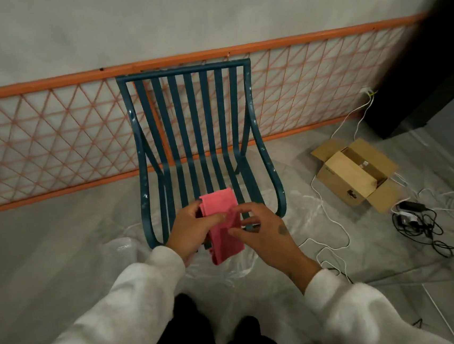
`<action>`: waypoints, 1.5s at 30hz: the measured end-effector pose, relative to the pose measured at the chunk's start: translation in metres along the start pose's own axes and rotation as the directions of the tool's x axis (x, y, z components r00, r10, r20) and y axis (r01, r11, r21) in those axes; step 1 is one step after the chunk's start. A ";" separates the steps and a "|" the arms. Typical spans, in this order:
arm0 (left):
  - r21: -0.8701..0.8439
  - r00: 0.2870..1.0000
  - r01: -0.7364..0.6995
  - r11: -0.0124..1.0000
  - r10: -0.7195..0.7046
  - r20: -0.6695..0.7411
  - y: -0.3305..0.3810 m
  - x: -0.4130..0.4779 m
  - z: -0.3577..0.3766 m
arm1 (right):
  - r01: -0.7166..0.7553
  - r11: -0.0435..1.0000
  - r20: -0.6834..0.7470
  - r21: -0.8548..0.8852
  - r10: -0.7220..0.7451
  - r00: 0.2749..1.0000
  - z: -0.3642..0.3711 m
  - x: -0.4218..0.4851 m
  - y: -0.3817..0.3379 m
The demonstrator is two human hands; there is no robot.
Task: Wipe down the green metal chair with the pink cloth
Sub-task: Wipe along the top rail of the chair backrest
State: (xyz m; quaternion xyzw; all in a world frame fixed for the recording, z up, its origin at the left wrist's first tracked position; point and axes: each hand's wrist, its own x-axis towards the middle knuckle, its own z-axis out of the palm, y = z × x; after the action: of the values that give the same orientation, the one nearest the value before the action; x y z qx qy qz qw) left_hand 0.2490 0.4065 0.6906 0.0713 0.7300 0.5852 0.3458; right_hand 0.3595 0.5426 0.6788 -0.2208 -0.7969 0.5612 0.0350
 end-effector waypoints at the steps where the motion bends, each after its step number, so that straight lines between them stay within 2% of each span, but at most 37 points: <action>1: 0.001 1.000 0.014 1.000 -0.014 0.003 0.000 0.002 0.004 | 0.009 1.000 -0.016 -0.024 -0.010 1.000 -0.001 0.001 0.005; 4: -0.001 0.999 0.044 0.999 -0.044 0.017 0.002 0.010 0.014 | 0.017 0.998 -0.050 -0.055 -0.020 0.999 -0.004 0.008 0.014; 11: -0.033 0.994 0.087 0.996 -0.084 0.069 0.013 0.051 0.041 | -0.071 0.995 -0.037 -0.069 0.069 0.997 -0.022 0.038 0.015; 14: -0.060 0.992 0.083 0.995 -0.077 0.101 0.030 0.076 0.042 | -0.048 0.997 -0.047 -0.054 0.045 0.998 -0.032 0.059 0.007; 17: -0.054 0.993 0.052 0.997 -0.046 0.109 0.052 0.103 0.036 | -0.034 0.994 -0.063 -0.108 0.027 0.998 -0.036 0.090 -0.007; 21: -0.110 0.989 0.028 0.994 -0.012 0.144 0.090 0.138 0.012 | 0.062 0.986 -0.112 -0.158 -0.080 0.990 -0.034 0.145 -0.032; 25: -0.173 0.981 0.011 0.985 0.023 0.194 0.122 0.171 -0.021 | 0.098 0.990 -0.153 -0.104 -0.113 0.982 -0.032 0.192 -0.054; 36: -0.240 0.998 -0.052 0.969 0.043 -0.042 0.153 0.238 -0.095 | 0.075 0.996 -0.133 -0.053 -0.082 0.988 -0.049 0.278 -0.078; 45: -0.260 0.965 -0.058 0.964 -0.013 -0.261 0.163 0.266 -0.118 | 0.098 0.994 0.015 -0.039 -0.098 0.995 -0.059 0.340 -0.091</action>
State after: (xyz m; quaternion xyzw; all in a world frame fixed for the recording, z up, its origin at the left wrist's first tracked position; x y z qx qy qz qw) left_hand -0.0689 0.4967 0.7346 -0.0448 0.6831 0.6860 0.2465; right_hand 0.0428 0.7031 0.7180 -0.1783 -0.8180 0.5444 0.0529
